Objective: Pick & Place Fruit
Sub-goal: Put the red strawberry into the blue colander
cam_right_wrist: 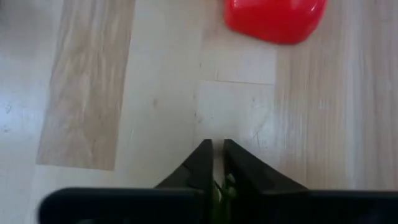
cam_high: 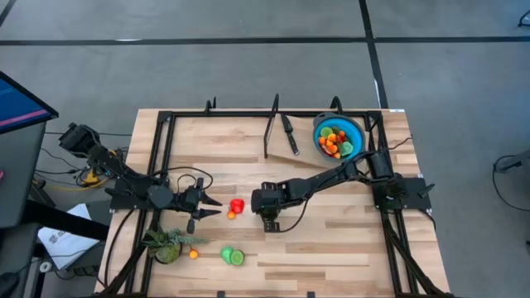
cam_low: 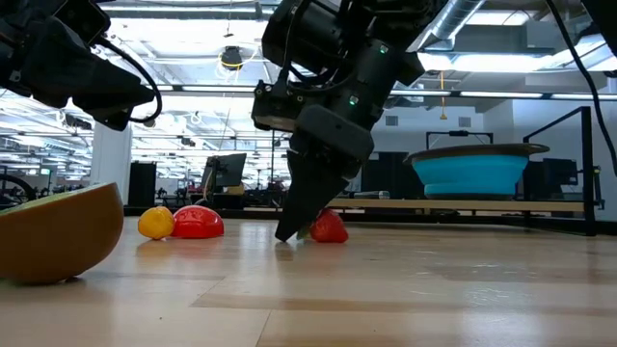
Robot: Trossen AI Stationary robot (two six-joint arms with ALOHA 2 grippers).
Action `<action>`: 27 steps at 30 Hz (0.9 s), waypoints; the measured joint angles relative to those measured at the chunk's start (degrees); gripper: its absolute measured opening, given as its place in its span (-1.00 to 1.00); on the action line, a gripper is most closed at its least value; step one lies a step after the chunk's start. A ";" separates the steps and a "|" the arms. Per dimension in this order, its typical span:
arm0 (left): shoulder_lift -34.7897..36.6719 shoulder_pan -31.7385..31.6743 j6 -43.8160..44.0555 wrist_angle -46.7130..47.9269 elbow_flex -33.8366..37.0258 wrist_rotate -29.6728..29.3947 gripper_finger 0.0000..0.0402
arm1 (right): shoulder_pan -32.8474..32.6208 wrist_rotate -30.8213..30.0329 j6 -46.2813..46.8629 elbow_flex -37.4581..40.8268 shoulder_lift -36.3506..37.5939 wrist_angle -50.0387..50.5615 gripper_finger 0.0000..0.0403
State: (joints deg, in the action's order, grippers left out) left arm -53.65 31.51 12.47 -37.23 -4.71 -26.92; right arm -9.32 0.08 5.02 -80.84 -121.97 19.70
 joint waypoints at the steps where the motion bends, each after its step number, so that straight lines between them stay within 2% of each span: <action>1: 0.00 0.00 0.01 0.00 0.00 0.00 -0.49 | -0.04 0.00 0.00 0.00 0.00 0.02 -0.88; 4: 0.00 0.00 0.00 0.00 0.00 0.00 -0.49 | -0.04 -0.01 0.03 0.00 0.00 0.03 -0.98; 13: 0.00 0.00 0.00 0.00 0.00 0.00 -0.49 | -0.07 -0.04 1.03 0.00 1.76 1.94 -1.00; 19: 0.00 -0.01 0.00 0.00 0.00 0.00 -0.49 | 0.33 -0.04 1.03 -0.04 8.03 6.79 -1.00; 25: 0.00 -0.02 0.00 -0.02 0.00 -0.02 -0.49 | 2.28 -0.34 1.37 -0.02 16.44 17.08 -1.00; 27: 0.00 -0.02 0.00 -0.02 0.00 -0.02 -0.49 | 3.30 -2.21 1.94 -0.02 19.05 20.98 -1.00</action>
State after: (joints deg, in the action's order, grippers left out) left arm -53.65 31.48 12.47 -37.25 -4.71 -26.94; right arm -6.02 -2.14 6.95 -80.86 -102.93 40.68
